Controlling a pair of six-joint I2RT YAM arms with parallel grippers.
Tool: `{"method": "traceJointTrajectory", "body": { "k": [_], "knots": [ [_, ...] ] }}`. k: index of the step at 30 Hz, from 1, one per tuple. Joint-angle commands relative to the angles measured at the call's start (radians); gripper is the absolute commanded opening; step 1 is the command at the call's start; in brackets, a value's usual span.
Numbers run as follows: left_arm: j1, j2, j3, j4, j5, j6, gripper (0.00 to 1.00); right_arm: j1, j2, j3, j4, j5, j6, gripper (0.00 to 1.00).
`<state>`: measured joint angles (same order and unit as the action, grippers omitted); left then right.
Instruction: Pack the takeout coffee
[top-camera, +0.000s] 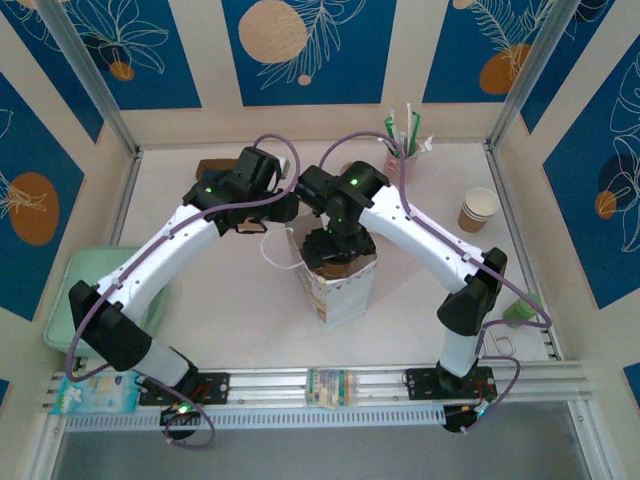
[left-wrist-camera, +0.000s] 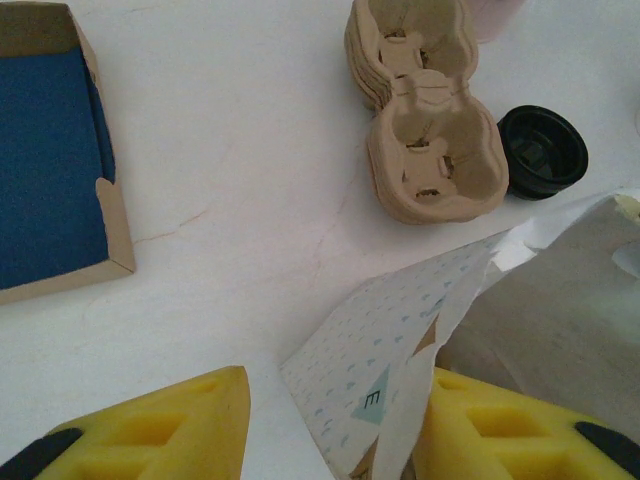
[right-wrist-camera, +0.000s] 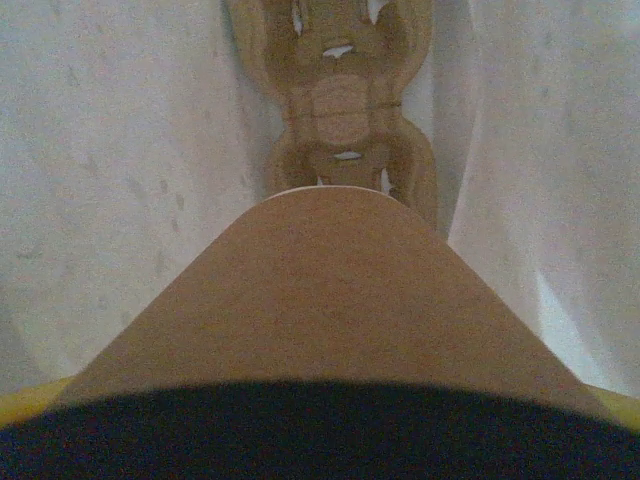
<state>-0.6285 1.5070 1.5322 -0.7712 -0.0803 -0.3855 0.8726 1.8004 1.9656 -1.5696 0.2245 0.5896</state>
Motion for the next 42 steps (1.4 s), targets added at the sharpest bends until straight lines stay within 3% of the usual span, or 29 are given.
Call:
{"method": "traceJointTrajectory", "body": {
  "k": [1,5,10,16,25,30,38,42],
  "knots": [
    [0.003,-0.024,-0.003,-0.005,-0.016,0.011,0.46,-0.031,-0.031,-0.048,0.005,-0.011,0.004,0.42],
    [0.003,-0.027,-0.004,-0.008,-0.018,0.013,0.46,-0.022,-0.022,-0.046,-0.016,0.016,0.005,0.41],
    [0.005,-0.027,-0.003,-0.009,-0.024,0.014,0.46,0.008,-0.041,-0.077,0.063,-0.116,-0.039,0.42],
    [0.004,-0.027,-0.001,-0.008,-0.022,0.014,0.46,-0.009,-0.012,-0.074,-0.001,-0.004,-0.012,0.42],
    [0.006,-0.027,-0.003,-0.011,-0.027,0.019,0.46,-0.007,-0.051,-0.115,0.091,-0.118,-0.036,0.42],
    [0.008,-0.033,-0.007,-0.008,-0.027,0.019,0.46,-0.047,-0.032,-0.121,0.031,0.036,0.009,0.41],
    [0.01,-0.033,-0.006,-0.008,-0.026,0.017,0.46,0.044,0.001,-0.102,0.057,-0.044,-0.045,0.41],
    [0.01,-0.032,-0.004,-0.007,-0.024,0.017,0.45,0.036,-0.011,-0.122,0.081,-0.052,-0.05,0.41]
  ]
}}
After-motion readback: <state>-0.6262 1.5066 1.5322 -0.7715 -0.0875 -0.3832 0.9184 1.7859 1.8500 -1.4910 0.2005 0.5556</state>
